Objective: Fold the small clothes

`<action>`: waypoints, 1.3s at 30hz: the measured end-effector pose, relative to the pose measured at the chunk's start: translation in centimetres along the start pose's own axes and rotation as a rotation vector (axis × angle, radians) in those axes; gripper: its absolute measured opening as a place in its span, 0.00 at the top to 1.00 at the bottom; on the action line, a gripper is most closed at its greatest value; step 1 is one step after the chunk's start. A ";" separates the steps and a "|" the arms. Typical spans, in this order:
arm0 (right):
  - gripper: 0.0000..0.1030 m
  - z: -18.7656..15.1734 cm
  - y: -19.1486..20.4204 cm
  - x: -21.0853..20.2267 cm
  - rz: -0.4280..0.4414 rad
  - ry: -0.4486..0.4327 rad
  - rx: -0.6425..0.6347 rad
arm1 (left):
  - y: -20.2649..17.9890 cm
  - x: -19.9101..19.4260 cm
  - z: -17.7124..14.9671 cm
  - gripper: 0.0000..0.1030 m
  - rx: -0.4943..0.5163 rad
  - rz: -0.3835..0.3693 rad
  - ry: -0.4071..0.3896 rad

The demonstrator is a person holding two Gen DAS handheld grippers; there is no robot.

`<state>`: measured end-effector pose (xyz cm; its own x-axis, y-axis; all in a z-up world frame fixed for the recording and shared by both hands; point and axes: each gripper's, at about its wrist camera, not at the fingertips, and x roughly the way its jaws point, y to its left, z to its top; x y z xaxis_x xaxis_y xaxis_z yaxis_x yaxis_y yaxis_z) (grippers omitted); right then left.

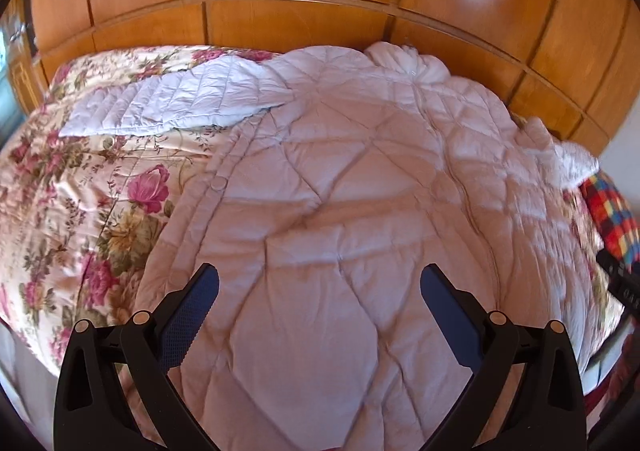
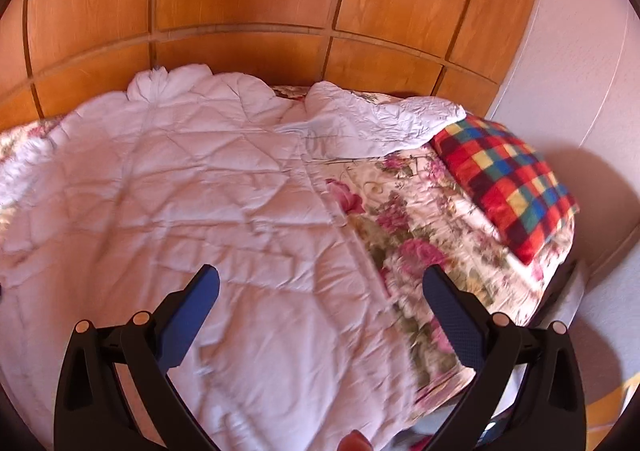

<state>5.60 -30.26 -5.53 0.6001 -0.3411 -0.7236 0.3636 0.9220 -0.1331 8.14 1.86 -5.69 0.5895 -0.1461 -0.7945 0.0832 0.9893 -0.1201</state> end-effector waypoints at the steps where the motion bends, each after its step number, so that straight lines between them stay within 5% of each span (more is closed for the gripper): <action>1: 0.02 0.4 -0.5 0.6 0.024 0.004 -0.015 | 0.2 0.3 0.5 0.03 -0.004 0.007 -0.004; 5: 0.02 2.3 -3.9 1.6 0.114 -0.076 0.027 | 1.2 1.4 3.4 0.03 0.006 0.092 -0.100; 9: 0.02 3.9 -9.3 3.6 0.202 -0.301 0.144 | 2.6 4.0 6.3 0.03 0.019 0.199 -0.146; 13: 0.02 4.9 -12.7 10.1 0.110 -0.130 0.201 | 4.6 6.7 8.1 0.03 -0.009 0.231 -0.135; 18: 0.03 5.4 -18.1 16.0 0.219 -0.043 0.473 | 7.6 9.8 8.4 0.03 -0.082 0.262 -0.110; 24: 0.30 7.6 -20.4 20.2 0.283 -0.043 0.587 | 10.8 11.6 7.2 0.03 -0.221 0.209 -0.070; 32: 0.34 10.8 -23.1 26.8 0.288 -0.015 0.761 | 11.8 12.9 6.2 0.03 -0.287 0.132 -0.071; 39: 0.52 12.9 -25.1 30.8 0.288 -0.049 0.870 | 11.0 13.6 6.3 0.03 -0.244 0.153 -0.045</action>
<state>24.12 -66.30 -15.72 0.7730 -0.1453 -0.6176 0.5917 0.5162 0.6192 22.14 10.82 -14.07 0.6154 0.0108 -0.7881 -0.2019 0.9687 -0.1444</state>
